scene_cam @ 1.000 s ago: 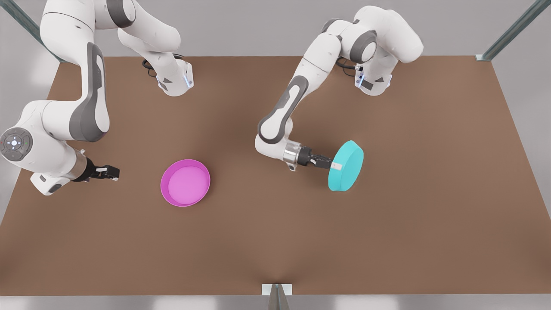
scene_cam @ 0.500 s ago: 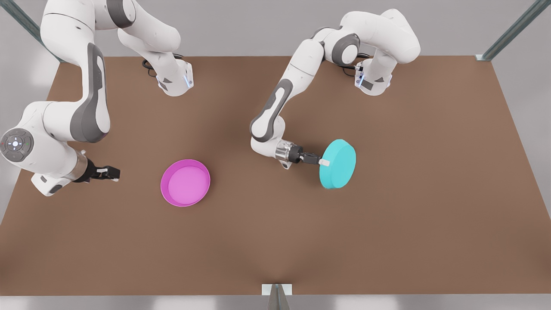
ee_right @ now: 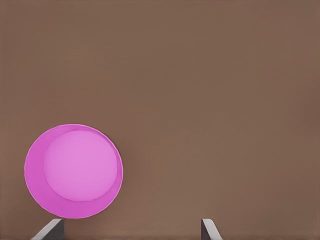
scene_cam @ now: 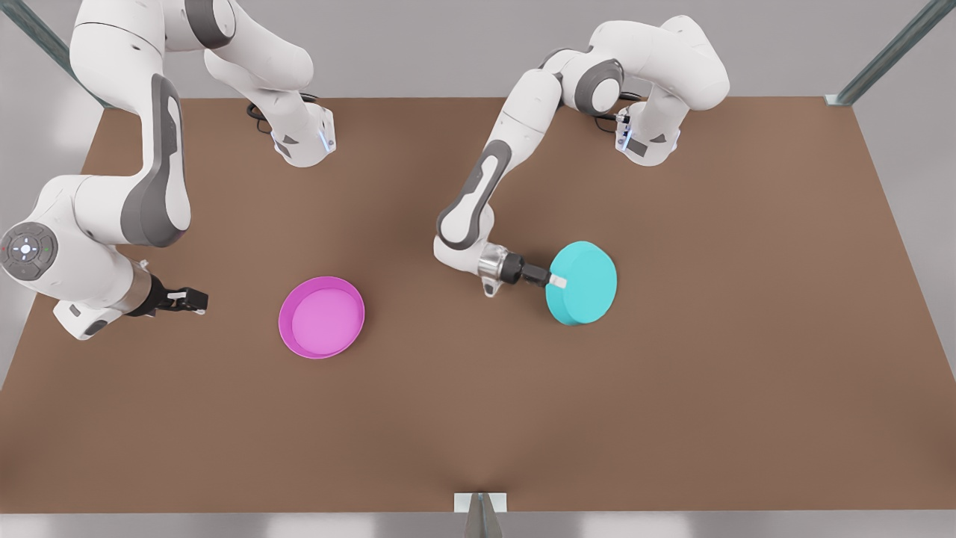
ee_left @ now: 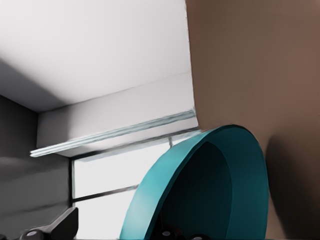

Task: Flip the blue plate over with the left arm, and stack the pink plate on top of the blue plate with the right arm

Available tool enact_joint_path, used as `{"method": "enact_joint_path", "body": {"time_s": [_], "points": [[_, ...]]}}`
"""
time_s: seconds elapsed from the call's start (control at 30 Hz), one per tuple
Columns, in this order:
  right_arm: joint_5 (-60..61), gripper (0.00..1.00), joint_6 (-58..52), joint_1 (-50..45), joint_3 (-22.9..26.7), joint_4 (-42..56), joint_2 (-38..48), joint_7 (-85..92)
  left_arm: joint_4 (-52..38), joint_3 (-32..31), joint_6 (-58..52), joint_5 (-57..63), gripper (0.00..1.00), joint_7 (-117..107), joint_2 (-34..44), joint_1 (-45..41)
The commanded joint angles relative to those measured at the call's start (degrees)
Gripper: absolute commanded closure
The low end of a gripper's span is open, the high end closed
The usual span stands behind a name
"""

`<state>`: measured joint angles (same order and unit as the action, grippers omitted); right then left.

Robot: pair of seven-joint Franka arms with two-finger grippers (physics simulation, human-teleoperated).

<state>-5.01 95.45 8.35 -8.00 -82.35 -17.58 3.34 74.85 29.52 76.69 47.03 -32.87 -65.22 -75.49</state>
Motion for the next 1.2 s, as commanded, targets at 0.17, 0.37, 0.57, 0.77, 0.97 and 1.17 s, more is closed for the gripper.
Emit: {"method": "enact_joint_path", "body": {"time_s": [0.17,0.37,0.57,0.77,0.97,1.17], "points": [[0.0,0.00,0.0,0.0,0.0,0.0,0.0,0.0,-2.2,2.8,4.1,-20.6,0.00,-15.5,0.4,-0.9],[0.0,0.00,-0.1,-0.2,0.0,0.1,0.0,-0.1,-5.1,6.6,10.6,-32.6,0.00,-33.1,0.5,-1.2],[0.0,0.00,0.0,-0.2,0.0,0.0,0.0,-0.1,-8.2,9.8,16.8,-45.0,0.00,-44.9,0.9,-2.0],[0.0,0.00,0.0,-0.3,0.0,0.0,0.0,-0.1,-7.3,9.5,3.9,-51.1,0.00,-8.8,19.9,4.6],[0.0,0.00,-0.2,-0.4,0.0,0.1,0.0,-0.1,8.4,-22.0,13.4,-44.0,0.00,27.7,53.7,50.1],[0.0,0.00,-0.1,-0.5,0.0,0.0,0.0,-0.1,12.5,-32.5,14.6,-43.2,0.00,31.9,56.9,66.6]]}}
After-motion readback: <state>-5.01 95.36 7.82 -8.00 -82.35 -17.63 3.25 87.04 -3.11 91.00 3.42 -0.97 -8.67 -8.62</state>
